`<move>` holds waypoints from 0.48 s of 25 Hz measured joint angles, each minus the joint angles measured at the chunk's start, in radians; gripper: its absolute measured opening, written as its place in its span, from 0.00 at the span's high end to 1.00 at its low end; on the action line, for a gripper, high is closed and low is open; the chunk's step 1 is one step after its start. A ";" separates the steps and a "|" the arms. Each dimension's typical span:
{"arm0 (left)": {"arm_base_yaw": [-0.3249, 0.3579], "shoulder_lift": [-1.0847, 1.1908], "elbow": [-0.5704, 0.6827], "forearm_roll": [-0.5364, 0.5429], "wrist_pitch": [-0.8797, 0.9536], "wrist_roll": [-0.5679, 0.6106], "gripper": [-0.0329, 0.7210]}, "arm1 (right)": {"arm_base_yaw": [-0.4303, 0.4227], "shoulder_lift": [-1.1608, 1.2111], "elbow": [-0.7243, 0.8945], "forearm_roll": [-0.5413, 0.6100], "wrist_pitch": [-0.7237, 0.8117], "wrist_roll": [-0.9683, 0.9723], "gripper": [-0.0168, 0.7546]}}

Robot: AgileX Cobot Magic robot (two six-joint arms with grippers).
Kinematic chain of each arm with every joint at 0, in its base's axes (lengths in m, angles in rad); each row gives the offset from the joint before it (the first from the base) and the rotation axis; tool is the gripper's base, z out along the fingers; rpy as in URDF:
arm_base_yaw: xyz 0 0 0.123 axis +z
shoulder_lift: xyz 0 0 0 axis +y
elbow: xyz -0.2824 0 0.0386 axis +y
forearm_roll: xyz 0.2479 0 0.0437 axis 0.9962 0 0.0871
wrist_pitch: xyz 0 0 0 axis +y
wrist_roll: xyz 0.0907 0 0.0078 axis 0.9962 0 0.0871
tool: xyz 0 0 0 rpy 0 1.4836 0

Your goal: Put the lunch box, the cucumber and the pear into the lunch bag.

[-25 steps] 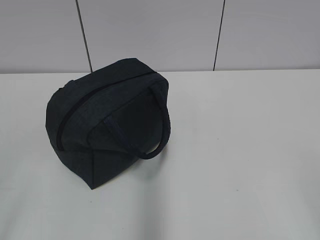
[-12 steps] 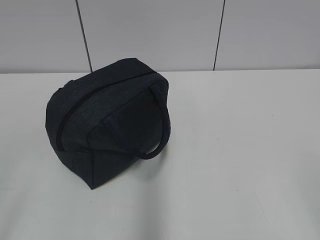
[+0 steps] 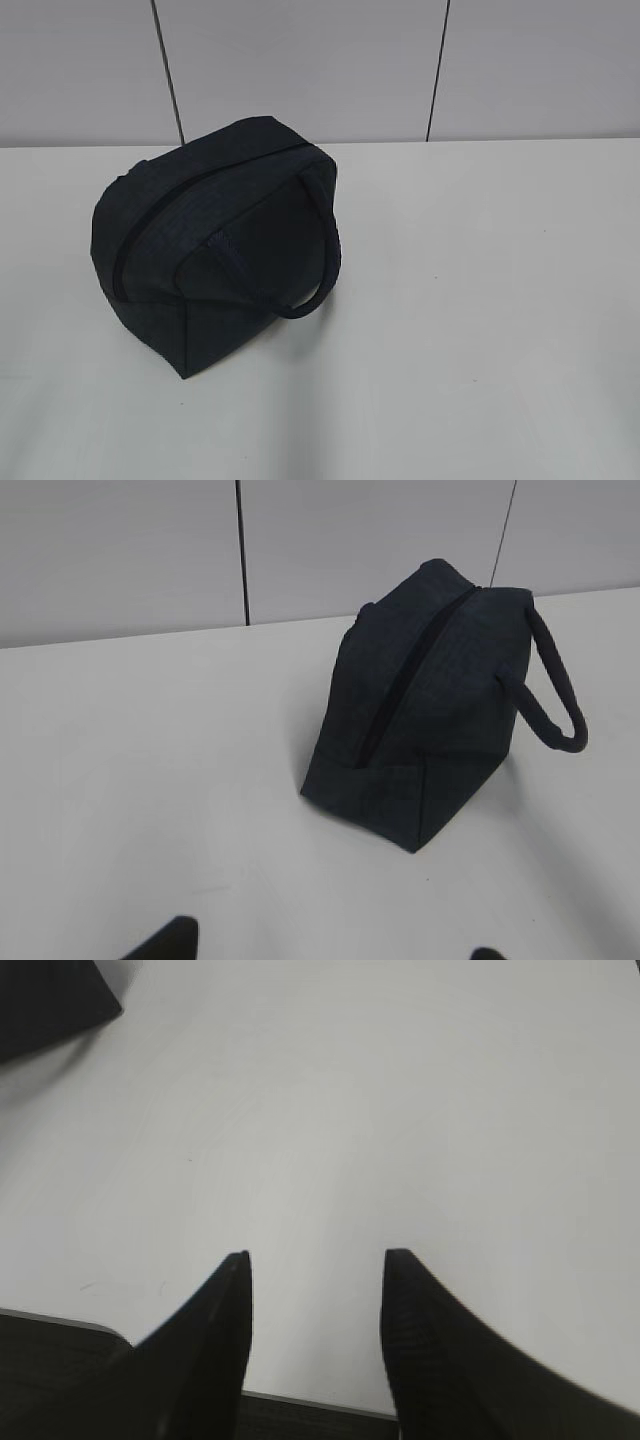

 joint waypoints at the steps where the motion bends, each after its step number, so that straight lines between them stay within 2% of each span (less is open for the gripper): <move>1: 0.000 0.000 0.000 0.000 0.000 0.000 0.34 | -0.002 0.000 0.000 0.000 0.000 0.000 0.54; 12: 0.000 0.000 0.000 0.000 0.000 0.000 0.34 | -0.002 0.000 0.000 0.000 0.000 0.000 0.54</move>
